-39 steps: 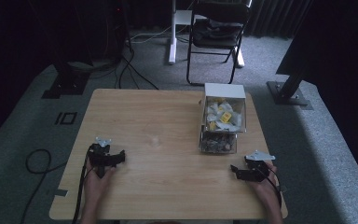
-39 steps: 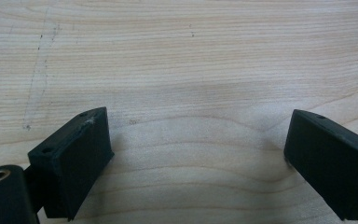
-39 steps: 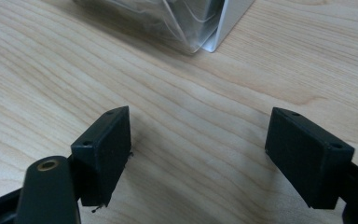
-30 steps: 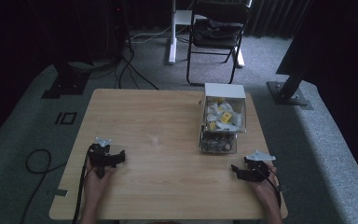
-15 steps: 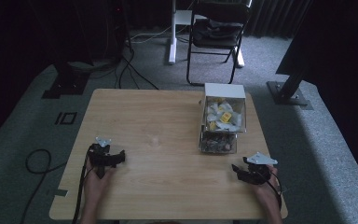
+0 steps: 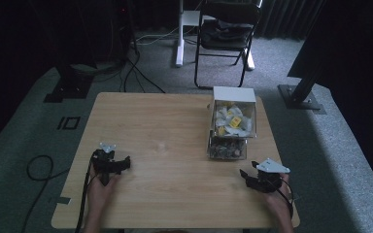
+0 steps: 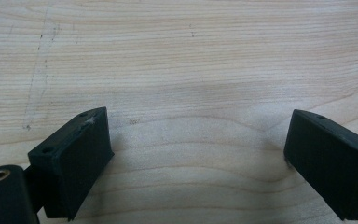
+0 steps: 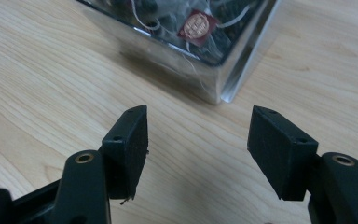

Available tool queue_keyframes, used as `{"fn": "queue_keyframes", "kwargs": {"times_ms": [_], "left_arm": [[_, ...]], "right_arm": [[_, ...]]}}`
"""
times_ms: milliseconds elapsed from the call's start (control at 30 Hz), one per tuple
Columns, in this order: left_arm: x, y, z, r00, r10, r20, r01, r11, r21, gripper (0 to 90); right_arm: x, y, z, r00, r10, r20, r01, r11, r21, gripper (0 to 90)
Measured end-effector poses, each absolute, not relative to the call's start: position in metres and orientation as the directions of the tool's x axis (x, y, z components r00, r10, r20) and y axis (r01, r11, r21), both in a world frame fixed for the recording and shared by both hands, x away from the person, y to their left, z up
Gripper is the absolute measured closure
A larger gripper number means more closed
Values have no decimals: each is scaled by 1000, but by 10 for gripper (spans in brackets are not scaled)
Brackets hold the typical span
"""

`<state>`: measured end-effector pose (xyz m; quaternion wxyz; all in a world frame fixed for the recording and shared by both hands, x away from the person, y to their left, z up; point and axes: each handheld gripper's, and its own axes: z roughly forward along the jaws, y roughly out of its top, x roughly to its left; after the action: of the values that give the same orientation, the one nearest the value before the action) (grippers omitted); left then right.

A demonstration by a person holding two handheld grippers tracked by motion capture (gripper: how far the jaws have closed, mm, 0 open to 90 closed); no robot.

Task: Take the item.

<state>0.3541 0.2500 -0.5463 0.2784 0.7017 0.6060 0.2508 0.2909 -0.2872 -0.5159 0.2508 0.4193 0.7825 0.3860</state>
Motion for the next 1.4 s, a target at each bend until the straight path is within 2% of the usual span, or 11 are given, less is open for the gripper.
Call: {"fn": "queue_keyframes", "kwargs": {"times_ms": [800,1400], "left_arm": [[354,250,-546,140,990,15,710,-111,695,77],[354,250,-546,140,990,15,711,-111,695,78]], "right_arm": [[286,-267,-492,-558,823,-105,372,361,855,405],[300,-244,-494,-601,790,-122,345,394,852,415]]}}
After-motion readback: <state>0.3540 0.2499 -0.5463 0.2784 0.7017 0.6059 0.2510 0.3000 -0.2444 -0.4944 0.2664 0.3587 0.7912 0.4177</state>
